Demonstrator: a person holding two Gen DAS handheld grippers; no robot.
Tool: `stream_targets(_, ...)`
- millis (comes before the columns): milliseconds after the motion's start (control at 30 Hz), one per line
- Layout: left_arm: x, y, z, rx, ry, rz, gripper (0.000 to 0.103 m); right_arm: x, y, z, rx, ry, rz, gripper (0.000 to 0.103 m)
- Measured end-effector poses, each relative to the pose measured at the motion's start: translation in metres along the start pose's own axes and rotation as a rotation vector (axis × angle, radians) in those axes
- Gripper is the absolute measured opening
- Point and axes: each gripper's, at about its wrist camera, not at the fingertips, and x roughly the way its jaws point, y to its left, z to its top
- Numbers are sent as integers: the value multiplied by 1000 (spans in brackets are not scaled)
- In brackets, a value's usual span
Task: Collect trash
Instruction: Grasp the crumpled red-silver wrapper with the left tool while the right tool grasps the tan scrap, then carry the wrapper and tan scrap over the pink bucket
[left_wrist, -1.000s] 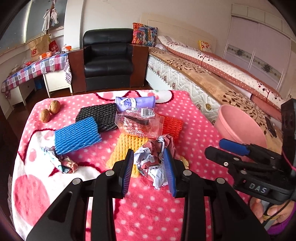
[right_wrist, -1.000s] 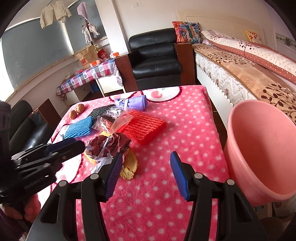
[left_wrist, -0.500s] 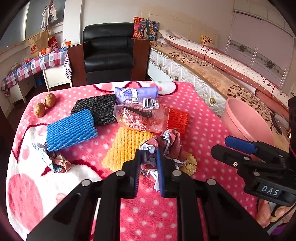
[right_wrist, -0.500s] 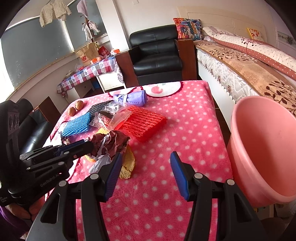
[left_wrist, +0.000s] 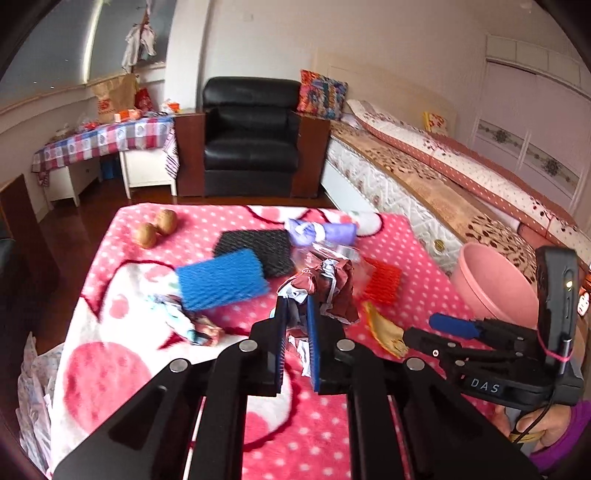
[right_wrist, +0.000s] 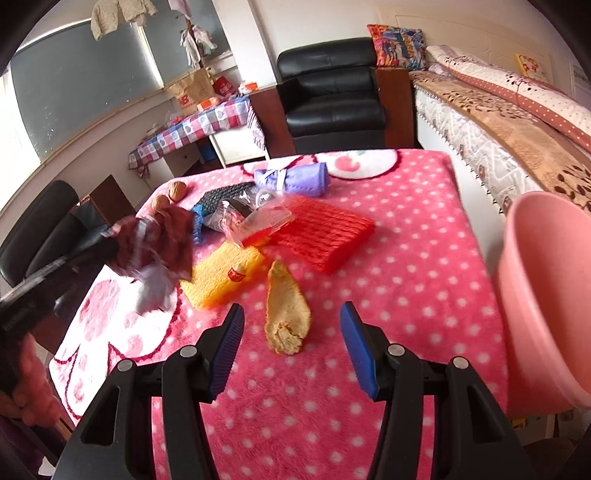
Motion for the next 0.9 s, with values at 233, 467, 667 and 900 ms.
stream_targets(233, -8, 17, 6, -43, -28, 17, 10, 26, 1, 1, 24, 108, -13, 31)
stream_targets(467, -11, 13, 7, -40, -36, 1, 10, 23, 2, 0, 24, 100, -5, 8)
stream_targets(667, -15, 5, 8, -43, -47, 1, 10, 1, 10, -1, -9, 36, 4, 3)
stream_targets(900, -20, -9, 11, -29, -63, -8, 10, -30, 6, 2, 3, -48, 19, 3)
